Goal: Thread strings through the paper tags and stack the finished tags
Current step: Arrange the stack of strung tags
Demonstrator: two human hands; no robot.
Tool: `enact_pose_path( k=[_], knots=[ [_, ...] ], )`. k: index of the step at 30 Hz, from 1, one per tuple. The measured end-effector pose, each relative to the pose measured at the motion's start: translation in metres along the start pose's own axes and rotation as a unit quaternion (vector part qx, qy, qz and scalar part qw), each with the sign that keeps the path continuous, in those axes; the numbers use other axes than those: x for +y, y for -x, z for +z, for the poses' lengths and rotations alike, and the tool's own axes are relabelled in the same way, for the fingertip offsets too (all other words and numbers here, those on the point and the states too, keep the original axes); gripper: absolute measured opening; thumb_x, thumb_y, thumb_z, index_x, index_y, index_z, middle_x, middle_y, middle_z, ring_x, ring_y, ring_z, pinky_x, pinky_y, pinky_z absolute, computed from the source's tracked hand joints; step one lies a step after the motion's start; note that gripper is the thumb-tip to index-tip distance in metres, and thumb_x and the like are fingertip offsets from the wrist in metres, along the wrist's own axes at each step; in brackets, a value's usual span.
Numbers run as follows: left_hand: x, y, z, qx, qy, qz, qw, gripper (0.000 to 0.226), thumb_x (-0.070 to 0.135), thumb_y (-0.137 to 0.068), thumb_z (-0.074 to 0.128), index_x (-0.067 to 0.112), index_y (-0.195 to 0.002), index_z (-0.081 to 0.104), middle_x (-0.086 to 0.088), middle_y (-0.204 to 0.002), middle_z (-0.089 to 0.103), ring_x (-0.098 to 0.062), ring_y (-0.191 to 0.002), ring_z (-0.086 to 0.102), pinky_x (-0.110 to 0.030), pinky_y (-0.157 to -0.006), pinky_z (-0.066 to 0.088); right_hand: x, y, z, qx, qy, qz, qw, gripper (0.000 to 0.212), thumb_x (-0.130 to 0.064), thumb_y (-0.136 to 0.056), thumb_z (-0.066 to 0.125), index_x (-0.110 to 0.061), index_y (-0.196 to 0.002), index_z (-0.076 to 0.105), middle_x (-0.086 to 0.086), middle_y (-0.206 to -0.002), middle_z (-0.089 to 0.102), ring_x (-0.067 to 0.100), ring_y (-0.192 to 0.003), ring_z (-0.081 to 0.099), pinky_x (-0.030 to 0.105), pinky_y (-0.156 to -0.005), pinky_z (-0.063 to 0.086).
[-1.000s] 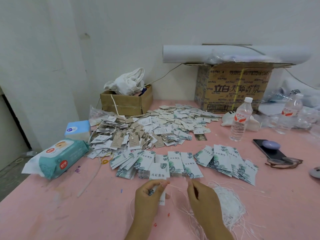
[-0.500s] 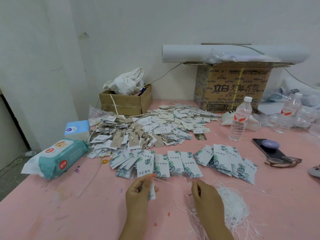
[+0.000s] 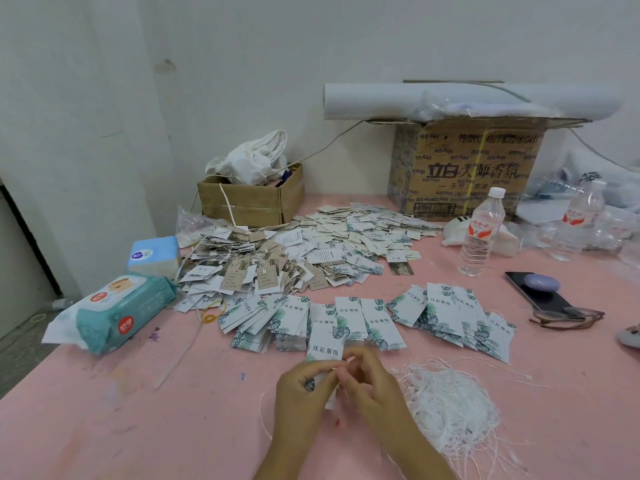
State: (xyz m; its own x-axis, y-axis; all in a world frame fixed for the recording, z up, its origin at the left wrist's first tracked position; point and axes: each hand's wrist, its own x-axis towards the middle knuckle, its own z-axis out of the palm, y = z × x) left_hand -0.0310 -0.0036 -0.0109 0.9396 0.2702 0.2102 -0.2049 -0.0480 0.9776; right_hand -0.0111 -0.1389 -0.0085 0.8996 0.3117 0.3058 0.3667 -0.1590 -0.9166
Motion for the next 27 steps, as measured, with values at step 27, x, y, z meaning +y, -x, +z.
enact_pose_path(
  k=[27],
  knots=[
    [0.0038, 0.0001, 0.0029, -0.048, 0.005, -0.022, 0.999, 0.025, 0.017, -0.090, 0.065, 0.036, -0.080, 0.078, 0.004, -0.082, 0.075, -0.013, -0.065, 0.068, -0.026, -0.058, 0.053, 0.0004, -0.0020, -0.0035, 0.161, 0.130, -0.064, 0.976, 0.019, -0.018, -0.085, 0.070, -0.036, -0.082, 0.066, -0.015, -0.079, 0.052, 0.008, -0.063, 0.046, 0.010, -0.058, 0.033]
  ],
)
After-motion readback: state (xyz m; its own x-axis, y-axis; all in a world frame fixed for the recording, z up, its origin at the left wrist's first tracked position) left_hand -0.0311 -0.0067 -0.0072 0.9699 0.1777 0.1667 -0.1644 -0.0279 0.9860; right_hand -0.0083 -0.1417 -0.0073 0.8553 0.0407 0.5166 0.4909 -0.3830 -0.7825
